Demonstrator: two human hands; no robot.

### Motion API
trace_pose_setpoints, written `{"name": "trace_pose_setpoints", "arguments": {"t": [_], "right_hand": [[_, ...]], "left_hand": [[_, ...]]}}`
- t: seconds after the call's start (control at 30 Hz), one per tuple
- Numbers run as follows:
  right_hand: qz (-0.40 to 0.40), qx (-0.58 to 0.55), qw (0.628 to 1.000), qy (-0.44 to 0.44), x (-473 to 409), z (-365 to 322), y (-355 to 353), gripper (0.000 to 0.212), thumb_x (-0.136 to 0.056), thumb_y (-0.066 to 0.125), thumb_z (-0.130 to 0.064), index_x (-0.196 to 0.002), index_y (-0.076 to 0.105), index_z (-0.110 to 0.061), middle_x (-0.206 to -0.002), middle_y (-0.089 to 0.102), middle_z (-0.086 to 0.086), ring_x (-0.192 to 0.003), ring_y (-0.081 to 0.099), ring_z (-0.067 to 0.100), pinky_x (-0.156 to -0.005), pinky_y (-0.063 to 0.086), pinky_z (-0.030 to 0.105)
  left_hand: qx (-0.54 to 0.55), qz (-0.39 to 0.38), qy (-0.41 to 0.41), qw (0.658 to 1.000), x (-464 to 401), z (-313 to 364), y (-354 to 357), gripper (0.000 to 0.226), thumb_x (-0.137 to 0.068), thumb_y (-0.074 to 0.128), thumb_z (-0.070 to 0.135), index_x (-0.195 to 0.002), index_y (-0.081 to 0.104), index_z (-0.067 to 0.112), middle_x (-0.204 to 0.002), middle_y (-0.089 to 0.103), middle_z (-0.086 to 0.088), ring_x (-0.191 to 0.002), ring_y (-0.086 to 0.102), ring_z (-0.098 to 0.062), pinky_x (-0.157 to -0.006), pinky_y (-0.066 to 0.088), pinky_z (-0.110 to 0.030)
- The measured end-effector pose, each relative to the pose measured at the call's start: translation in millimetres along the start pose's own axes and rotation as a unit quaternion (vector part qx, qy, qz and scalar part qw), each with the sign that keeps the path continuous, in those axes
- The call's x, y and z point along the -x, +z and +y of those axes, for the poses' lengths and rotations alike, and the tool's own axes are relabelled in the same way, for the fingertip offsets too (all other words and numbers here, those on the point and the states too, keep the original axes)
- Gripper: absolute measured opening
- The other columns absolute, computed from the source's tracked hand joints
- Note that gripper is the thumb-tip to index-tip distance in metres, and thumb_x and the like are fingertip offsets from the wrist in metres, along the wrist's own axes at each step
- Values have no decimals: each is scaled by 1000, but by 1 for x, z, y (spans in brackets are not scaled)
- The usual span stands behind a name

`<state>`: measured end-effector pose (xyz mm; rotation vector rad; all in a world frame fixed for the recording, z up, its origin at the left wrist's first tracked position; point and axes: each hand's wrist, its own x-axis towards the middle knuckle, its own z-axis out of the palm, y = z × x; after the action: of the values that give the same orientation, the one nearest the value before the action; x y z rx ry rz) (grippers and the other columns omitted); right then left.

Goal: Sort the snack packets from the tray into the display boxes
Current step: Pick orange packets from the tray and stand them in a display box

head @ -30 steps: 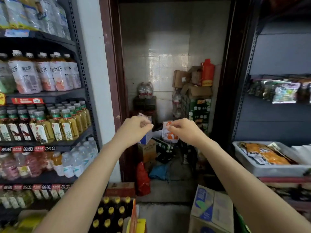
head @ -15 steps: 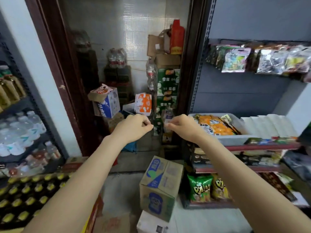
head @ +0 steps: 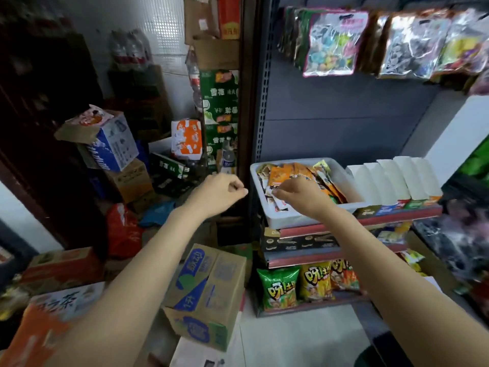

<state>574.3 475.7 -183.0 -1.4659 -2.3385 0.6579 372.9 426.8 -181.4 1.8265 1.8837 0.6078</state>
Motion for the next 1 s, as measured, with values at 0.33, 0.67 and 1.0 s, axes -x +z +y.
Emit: {"name": "trace_pose_setpoints", "arguments": {"t": [0.33, 0.67, 1.0], "right_hand": [[-56, -9, 998, 41, -100, 129, -23, 29, -94, 52, -33, -102, 70, -11, -105, 69, 9, -98, 62, 25, -82, 49, 34], [-147, 2, 989, 14, -187, 213, -7, 28, -95, 48, -19, -117, 63, -12, -116, 64, 10, -95, 63, 26, -82, 54, 36], [-211, 66, 975, -23, -203, 226, 22, 80, -84, 66, -40, -149, 22, -22, -157, 10, -2, -144, 11, 24, -113, 25, 37]], "left_hand": [[42, -11, -29, 999, -141, 45, 80, 20, -92, 54, 31, -100, 68, 19, -89, 61, 4, -86, 60, -13, -71, 45, -25], [19, -34, -133, 990, -208, 29, 169, 36, -93, 55, 21, -128, 55, 11, -132, 55, -7, -118, 54, -20, -96, 45, -31], [-76, -75, -90, 990, -218, 4, 192, 77, -86, 67, 27, -149, 24, 21, -157, 17, 1, -142, 21, -21, -111, 30, -35]]}}
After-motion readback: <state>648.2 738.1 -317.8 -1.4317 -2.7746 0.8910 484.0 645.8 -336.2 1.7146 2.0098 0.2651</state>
